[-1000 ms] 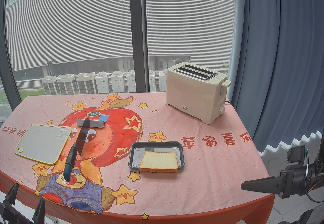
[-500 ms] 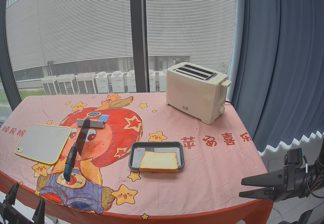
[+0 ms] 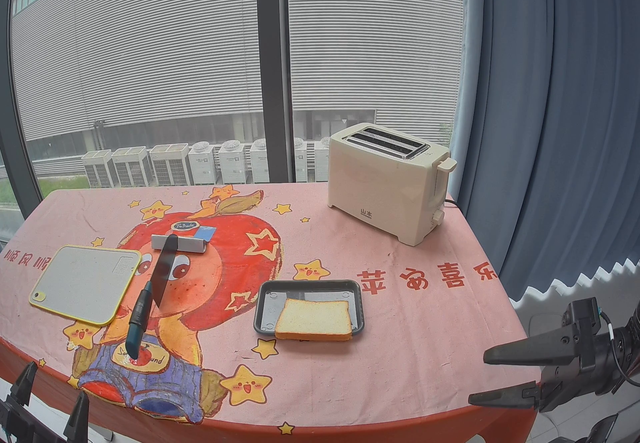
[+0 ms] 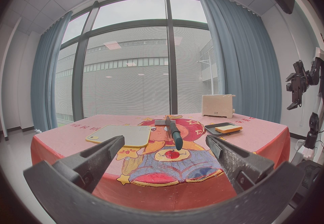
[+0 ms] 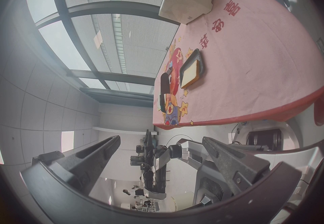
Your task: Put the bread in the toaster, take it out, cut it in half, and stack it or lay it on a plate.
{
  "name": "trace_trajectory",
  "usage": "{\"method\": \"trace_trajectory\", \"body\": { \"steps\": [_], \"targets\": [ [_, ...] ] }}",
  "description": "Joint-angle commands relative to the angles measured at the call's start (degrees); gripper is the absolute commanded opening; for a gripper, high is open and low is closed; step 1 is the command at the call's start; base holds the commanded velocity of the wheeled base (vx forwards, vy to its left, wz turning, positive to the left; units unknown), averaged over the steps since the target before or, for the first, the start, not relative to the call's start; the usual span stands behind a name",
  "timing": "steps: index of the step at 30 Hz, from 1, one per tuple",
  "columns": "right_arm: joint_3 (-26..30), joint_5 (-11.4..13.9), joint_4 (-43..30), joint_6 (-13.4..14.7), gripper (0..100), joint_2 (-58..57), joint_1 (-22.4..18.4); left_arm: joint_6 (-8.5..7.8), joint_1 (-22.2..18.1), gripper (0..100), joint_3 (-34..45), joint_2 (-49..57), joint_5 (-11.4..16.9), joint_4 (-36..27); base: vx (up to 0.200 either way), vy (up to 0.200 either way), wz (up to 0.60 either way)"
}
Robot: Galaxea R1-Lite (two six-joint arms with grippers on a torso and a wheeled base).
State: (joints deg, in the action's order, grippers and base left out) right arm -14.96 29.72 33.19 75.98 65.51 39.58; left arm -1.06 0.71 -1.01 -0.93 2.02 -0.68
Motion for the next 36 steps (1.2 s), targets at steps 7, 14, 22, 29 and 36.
{"method": "trace_trajectory", "body": {
  "steps": [7,14,22,29,36],
  "targets": [
    [0.0,0.0,3.1,0.0,100,2.6,0.1,0.01,0.0,100,0.8,0.3,0.0,0.0,0.000,0.000,0.00],
    [-1.5,-0.1,6.2,0.0,100,7.7,0.1,0.01,0.0,100,0.8,0.3,0.0,0.0,0.000,0.000,0.00],
    [-1.5,-0.2,14.0,0.1,100,14.9,0.1,0.01,0.0,100,0.8,0.3,0.0,0.0,0.000,0.000,0.00],
    [-2.3,-0.6,22.1,0.1,100,24.7,1.3,0.01,0.0,100,0.8,0.3,0.0,0.0,0.000,0.000,0.00],
    [-3.6,-0.8,26.7,0.1,100,29.8,1.8,0.01,0.0,100,0.7,0.3,0.0,0.0,0.000,0.000,0.00]
  ]
}}
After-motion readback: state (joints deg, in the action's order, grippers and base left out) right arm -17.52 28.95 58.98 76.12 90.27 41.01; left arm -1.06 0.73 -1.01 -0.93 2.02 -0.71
